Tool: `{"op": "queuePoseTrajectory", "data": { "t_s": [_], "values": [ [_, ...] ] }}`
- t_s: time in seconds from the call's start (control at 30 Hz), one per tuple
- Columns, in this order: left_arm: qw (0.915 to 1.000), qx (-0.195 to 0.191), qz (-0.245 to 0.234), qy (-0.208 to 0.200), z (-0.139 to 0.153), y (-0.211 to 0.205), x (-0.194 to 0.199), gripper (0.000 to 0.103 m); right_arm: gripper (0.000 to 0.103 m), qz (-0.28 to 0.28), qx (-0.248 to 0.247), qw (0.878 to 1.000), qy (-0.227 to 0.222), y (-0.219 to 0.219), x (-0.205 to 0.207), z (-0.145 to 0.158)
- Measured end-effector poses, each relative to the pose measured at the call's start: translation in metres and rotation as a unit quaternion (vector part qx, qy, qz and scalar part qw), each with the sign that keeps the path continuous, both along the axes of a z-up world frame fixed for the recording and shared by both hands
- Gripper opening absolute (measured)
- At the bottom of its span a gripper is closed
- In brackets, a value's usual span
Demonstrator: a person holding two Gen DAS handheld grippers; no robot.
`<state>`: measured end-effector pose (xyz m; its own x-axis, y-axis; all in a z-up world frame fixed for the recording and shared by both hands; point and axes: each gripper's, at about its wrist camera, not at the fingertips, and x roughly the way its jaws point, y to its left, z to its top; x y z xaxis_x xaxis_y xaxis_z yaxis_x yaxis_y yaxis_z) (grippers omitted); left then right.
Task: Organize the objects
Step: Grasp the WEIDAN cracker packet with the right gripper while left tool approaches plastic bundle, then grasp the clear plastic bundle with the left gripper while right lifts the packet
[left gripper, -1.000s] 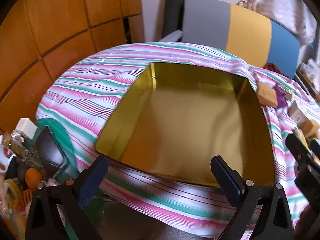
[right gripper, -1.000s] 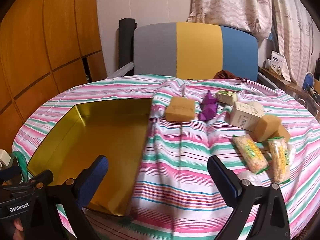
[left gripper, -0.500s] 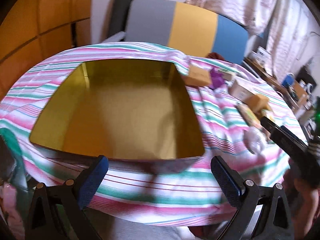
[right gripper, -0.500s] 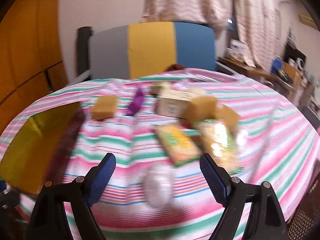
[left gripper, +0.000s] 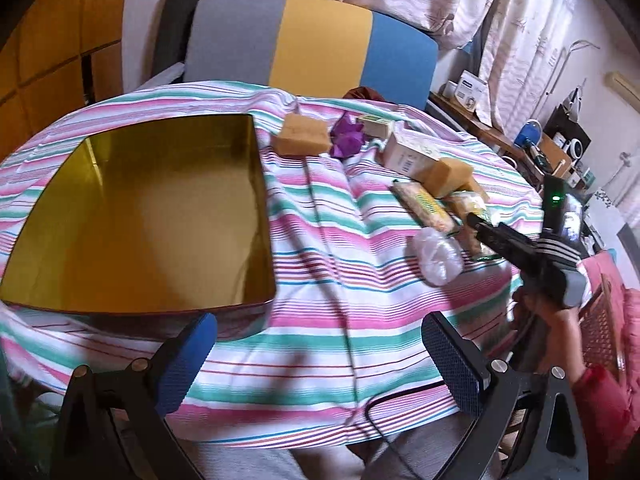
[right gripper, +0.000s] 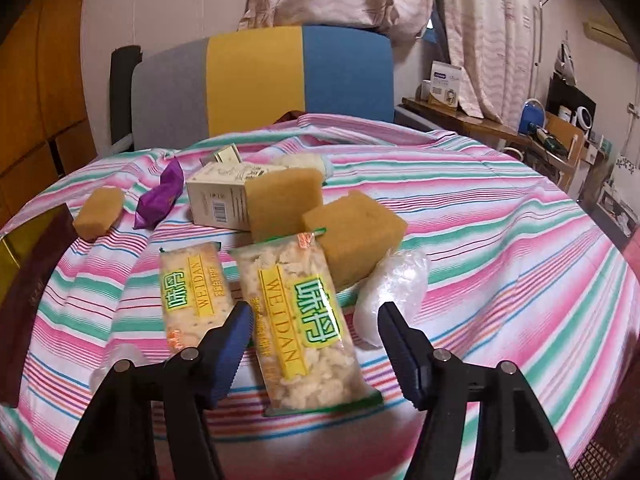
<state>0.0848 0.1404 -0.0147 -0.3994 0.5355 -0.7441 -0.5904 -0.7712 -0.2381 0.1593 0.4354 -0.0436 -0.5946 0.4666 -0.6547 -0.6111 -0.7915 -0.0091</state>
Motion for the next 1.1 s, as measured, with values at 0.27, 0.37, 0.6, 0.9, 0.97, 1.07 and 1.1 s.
{"op": "queuePoseTrajectory", "data": {
  "t_s": [0.27,0.37,0.6,0.9,0.97,1.07,1.1],
  "values": [
    [0.9995,-0.006,-0.023,0.021,0.004,0.03,0.005,0.103,0.032,0.004,-0.059,0.998,0.025,0.006,0.002,-0.021],
    [0.9994,-0.003,-0.028,0.018,0.002,0.04,0.005,0.103,0.028,0.0,-0.062,0.997,0.041,0.004,0.01,-0.023],
    [0.9988,-0.013,-0.045,0.014,-0.003,0.082,-0.001,0.103,0.021,0.006,-0.074,0.994,0.078,0.002,0.021,-0.027],
    [0.995,-0.055,-0.081,0.021,-0.032,0.153,-0.015,0.102,0.034,-0.005,-0.083,0.993,0.081,0.004,0.029,-0.024],
    [0.9946,-0.064,-0.079,0.025,-0.041,0.159,-0.018,0.097,0.04,-0.029,-0.066,0.995,0.074,0.002,0.04,-0.021],
    [0.9942,-0.06,-0.089,-0.004,-0.057,0.163,-0.024,0.075,0.043,-0.046,-0.048,0.994,0.082,0.004,0.055,-0.011],
    [0.9939,-0.065,-0.088,-0.011,-0.062,0.163,-0.025,0.068,0.044,-0.051,-0.039,0.995,0.081,0.003,0.058,-0.008]
  ]
}}
